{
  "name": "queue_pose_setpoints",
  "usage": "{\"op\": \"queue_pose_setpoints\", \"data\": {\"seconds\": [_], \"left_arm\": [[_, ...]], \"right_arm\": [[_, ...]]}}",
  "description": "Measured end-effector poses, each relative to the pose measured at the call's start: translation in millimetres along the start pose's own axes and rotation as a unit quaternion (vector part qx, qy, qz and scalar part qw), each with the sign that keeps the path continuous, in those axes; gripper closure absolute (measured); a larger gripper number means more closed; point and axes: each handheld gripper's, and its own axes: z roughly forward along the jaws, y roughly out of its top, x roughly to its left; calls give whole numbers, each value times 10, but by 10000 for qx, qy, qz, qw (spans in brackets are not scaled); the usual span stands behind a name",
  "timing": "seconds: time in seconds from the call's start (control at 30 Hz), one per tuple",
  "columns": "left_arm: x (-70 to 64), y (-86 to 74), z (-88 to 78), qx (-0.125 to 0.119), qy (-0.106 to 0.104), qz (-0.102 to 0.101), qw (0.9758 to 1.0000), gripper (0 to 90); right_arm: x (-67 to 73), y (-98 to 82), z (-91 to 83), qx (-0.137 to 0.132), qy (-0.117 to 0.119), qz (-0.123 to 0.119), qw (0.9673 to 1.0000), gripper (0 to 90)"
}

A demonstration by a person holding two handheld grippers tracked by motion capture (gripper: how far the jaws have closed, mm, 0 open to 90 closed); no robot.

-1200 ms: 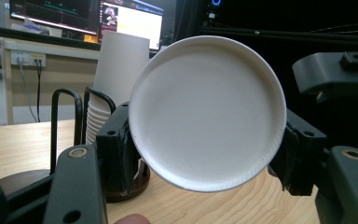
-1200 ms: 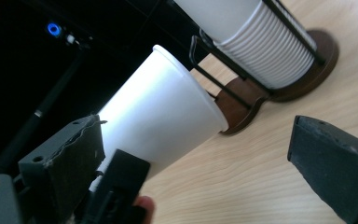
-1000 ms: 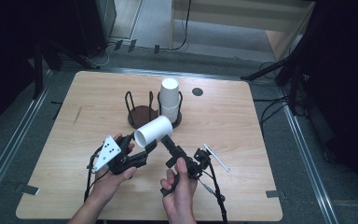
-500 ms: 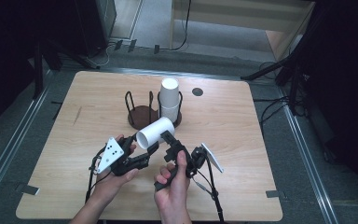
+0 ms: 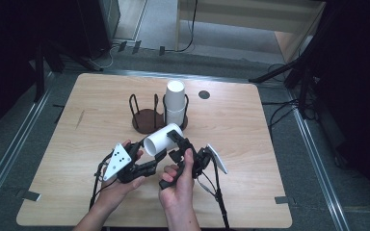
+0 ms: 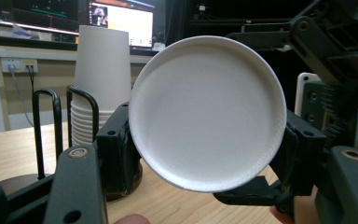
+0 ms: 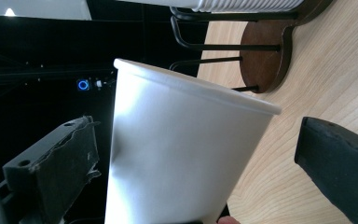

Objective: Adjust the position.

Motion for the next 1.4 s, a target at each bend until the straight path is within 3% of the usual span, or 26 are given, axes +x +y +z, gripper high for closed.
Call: {"op": "queue_pose_setpoints", "data": {"seconds": [0.67,1.13,1.23,1.4], "left_arm": [[-41,-21,8,73,4,248,9997,345],[-37,-20,7,111,-2,250,9996,342],[-34,-16,3,255,20,109,9996,326],[-26,-9,-2,364,62,54,9993,303]], "right_arm": [[31,51,119,180,-13,293,9994,47],[-8,48,125,192,16,419,9989,193],[-13,36,124,150,25,393,9991,229],[-37,27,130,148,40,347,9993,262]]}}
